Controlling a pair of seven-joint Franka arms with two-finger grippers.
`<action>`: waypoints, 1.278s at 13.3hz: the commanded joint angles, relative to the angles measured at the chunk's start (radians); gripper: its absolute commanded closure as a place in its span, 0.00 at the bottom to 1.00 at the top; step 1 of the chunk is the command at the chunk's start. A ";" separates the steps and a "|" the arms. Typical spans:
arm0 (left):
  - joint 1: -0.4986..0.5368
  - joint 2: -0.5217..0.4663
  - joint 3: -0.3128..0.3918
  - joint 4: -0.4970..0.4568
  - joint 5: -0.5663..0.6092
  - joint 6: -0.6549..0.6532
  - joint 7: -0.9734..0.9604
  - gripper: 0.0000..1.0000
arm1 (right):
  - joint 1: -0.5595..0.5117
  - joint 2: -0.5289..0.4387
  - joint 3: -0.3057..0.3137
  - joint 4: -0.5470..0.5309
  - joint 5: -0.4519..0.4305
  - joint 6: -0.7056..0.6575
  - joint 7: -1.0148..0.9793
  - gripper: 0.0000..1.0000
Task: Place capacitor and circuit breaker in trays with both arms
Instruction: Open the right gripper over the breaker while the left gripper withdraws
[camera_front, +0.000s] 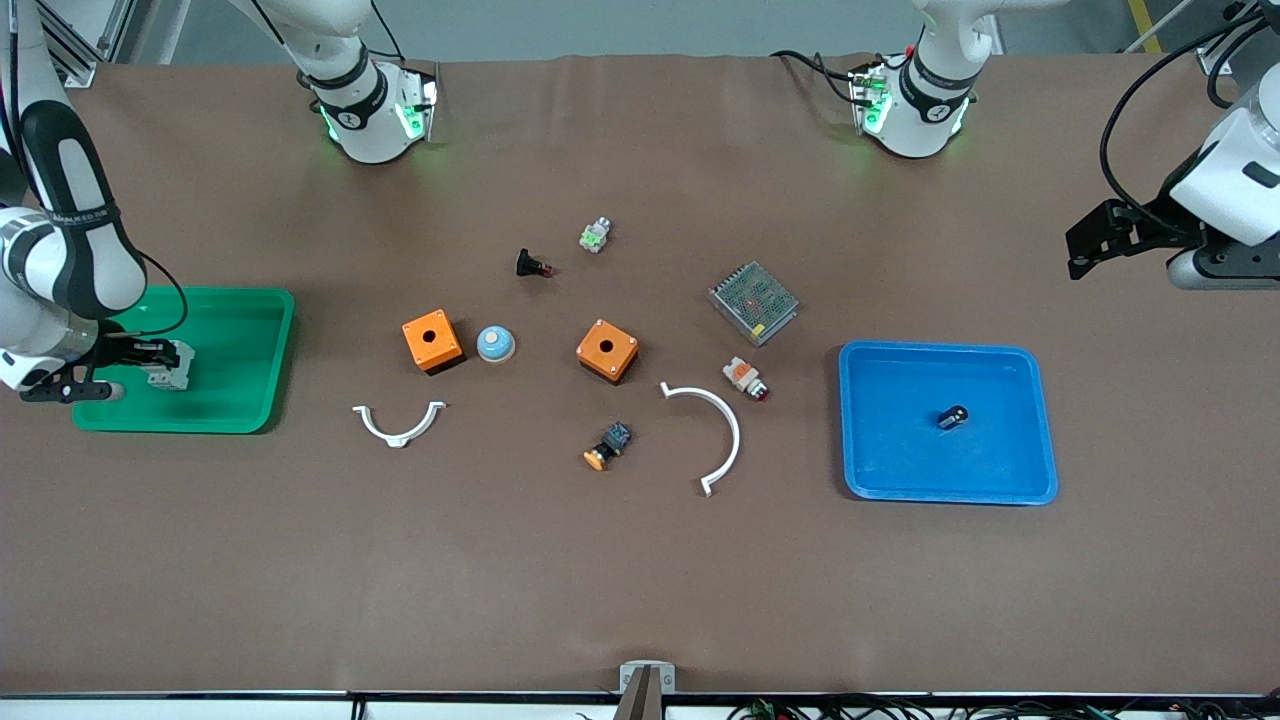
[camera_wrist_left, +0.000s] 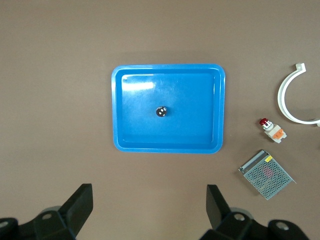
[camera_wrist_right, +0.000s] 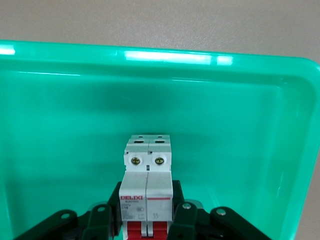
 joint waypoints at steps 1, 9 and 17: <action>0.008 -0.025 -0.001 -0.020 -0.038 -0.008 0.000 0.00 | -0.036 0.002 0.023 -0.002 -0.011 0.019 0.011 0.77; 0.008 -0.028 -0.002 -0.017 -0.037 -0.016 0.006 0.00 | -0.005 -0.122 0.031 0.062 -0.012 -0.127 0.013 0.02; 0.006 -0.022 -0.004 -0.020 -0.038 -0.016 0.020 0.00 | 0.269 -0.418 0.032 0.071 -0.009 -0.455 0.375 0.02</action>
